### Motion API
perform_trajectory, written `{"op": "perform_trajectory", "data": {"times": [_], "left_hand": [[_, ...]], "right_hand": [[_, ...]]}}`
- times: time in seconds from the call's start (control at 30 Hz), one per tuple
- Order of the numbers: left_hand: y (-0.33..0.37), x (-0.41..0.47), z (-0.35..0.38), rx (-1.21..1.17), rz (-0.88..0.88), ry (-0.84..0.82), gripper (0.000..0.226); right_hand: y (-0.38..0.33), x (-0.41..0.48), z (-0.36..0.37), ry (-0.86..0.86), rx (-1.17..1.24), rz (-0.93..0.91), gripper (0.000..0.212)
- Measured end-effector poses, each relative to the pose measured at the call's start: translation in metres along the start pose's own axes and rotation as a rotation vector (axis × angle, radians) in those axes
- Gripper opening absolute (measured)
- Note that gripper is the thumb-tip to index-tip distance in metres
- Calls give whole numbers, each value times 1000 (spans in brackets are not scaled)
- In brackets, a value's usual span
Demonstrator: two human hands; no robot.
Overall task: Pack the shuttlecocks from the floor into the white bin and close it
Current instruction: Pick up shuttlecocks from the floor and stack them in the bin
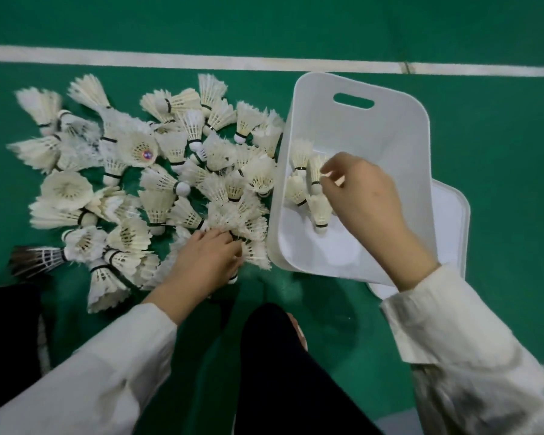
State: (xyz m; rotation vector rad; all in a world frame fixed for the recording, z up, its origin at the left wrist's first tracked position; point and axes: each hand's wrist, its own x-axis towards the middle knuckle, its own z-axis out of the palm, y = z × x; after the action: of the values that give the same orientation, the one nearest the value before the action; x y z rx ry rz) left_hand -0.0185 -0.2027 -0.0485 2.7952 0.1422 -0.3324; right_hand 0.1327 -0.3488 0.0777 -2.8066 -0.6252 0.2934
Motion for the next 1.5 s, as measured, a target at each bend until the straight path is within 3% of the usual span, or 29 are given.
{"op": "perform_trajectory", "data": {"times": [0.1,0.27,0.5,0.7,0.9,1.1,1.2,1.37,1.5], "left_hand": [[-1,-8,-7,-54,-46,-2,24],[-11,-34,-34,-540,-231,195,13],[-53,-77,-60,-636,-373,347,10],[-89,-83,-60,-566,-559,459,19],[-109,-68,-52,-403,-584,412,29],[-115,-52,-44,-325,-595,378,27],[-125,-57,-36,-305,-605,273,25],[-132,-65,-21,-208,-601,-58,49],[-125,-65,-16,-161,-634,-9,54]], "right_hand": [[-45,-17,-4,-48,98,-124,23],[-88,-26,26,-149,65,-203,25],[-109,-32,80,-388,-61,-229,36],[-120,-13,119,-384,-110,-104,41],[-117,4,140,-442,17,-108,30],[-114,14,137,-275,113,-200,13],[-120,15,130,-217,219,-225,20],[-129,7,131,-277,261,-199,42],[-131,2,133,-322,237,-209,59]]}}
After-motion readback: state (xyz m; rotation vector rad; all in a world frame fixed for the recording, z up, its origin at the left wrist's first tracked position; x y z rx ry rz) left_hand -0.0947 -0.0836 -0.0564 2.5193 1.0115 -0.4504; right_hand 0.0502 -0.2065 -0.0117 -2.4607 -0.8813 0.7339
